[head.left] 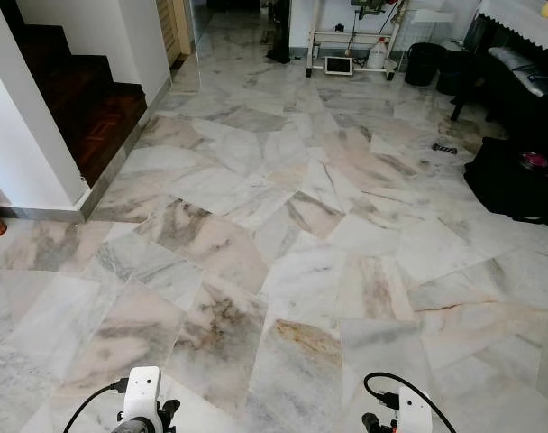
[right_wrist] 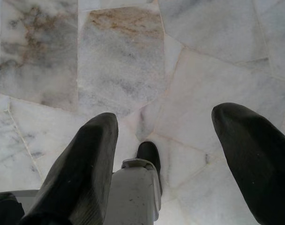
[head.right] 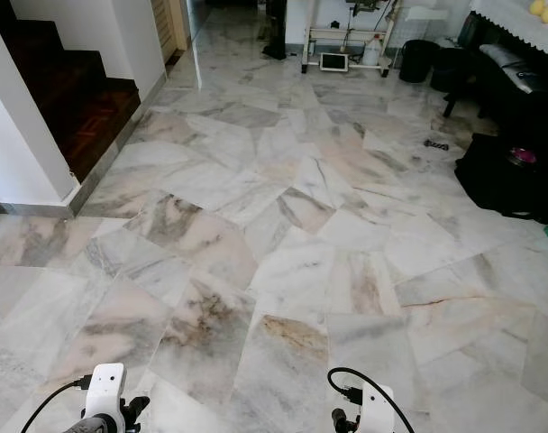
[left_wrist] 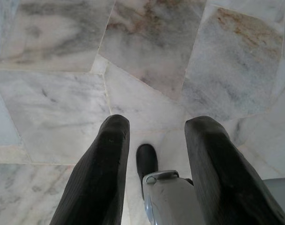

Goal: Move the pillow to the sofa from floor

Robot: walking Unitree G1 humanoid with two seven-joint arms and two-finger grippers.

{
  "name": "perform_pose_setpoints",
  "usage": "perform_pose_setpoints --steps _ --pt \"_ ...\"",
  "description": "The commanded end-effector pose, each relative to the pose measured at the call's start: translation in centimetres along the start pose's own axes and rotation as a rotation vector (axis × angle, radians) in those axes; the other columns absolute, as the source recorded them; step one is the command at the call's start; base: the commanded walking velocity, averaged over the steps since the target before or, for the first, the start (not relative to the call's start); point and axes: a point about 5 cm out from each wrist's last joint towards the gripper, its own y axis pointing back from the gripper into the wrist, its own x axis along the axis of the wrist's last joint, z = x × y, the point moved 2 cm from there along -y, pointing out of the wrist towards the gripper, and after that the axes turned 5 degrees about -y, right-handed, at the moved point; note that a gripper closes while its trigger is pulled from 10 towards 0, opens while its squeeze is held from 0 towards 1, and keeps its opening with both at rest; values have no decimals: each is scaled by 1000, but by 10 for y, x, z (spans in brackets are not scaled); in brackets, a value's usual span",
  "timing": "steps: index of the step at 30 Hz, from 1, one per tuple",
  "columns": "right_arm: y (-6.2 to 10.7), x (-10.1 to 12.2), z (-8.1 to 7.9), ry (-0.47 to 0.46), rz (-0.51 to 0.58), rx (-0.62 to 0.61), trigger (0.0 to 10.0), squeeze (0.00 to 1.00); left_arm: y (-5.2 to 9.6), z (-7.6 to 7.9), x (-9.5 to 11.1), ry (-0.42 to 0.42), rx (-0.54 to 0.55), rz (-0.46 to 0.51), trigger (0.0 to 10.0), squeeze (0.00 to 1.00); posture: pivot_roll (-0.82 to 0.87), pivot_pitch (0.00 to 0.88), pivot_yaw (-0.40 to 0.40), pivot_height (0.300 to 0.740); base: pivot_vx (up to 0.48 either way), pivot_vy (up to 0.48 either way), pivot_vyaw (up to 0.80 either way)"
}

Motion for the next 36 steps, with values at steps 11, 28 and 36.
perform_pose_setpoints --steps 11,28,36 --pt "-3 22 -4 -148 114 -41 10000 0 1 13 -21 -55 -32 -143 10000 0 -106 0 -11 740 0 0 0" --pt "-3 22 -5 -177 111 -38 10000 0 1 12 -20 -61 -32 -141 10000 0 -106 0 -10 740 0 0 0" --pt "-3 22 -4 -140 111 -46 10000 0 1 12 -21 -63 -32 -145 10000 0 -105 0 -11 740 0 0 0"
